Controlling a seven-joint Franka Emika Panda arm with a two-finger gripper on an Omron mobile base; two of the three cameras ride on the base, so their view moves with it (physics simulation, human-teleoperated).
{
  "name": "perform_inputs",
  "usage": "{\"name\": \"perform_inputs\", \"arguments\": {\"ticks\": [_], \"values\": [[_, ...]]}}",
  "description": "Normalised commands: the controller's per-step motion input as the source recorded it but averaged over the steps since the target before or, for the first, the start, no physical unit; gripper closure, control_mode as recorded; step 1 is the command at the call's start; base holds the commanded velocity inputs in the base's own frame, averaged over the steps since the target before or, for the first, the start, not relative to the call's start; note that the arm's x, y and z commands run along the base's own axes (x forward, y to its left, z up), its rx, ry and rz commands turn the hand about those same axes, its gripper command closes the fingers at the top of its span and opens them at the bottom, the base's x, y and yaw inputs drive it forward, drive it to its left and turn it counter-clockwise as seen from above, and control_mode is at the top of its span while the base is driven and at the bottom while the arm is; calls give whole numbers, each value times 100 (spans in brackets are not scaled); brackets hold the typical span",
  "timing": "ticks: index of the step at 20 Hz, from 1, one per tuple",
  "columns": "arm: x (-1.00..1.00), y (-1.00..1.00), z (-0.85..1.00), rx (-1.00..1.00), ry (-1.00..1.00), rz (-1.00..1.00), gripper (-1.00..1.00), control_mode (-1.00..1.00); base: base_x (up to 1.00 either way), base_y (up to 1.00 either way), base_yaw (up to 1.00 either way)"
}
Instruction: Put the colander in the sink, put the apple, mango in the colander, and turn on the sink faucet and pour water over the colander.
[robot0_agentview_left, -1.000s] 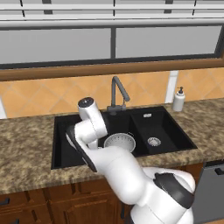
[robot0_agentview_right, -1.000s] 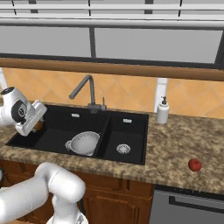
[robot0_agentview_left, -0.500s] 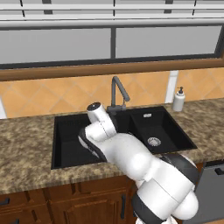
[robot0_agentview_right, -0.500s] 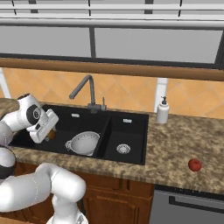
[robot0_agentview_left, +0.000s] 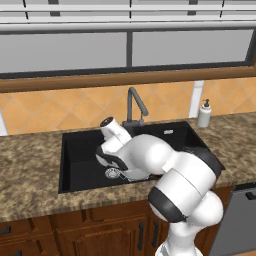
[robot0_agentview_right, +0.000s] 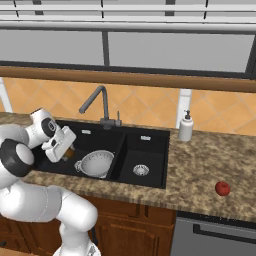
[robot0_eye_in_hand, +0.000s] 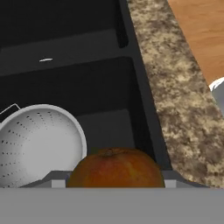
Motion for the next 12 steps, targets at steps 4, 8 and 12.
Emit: {"name": "perform_inputs", "arguments": {"ticks": [4, 8, 12], "values": [[29, -51, -13, 2, 0, 4, 100, -100, 0, 0, 0], [11, -60, -31, 6, -2, 3, 100, -100, 0, 0, 0], [5, -40, -38, 1, -2, 0, 100, -100, 0, 0, 0]]}}
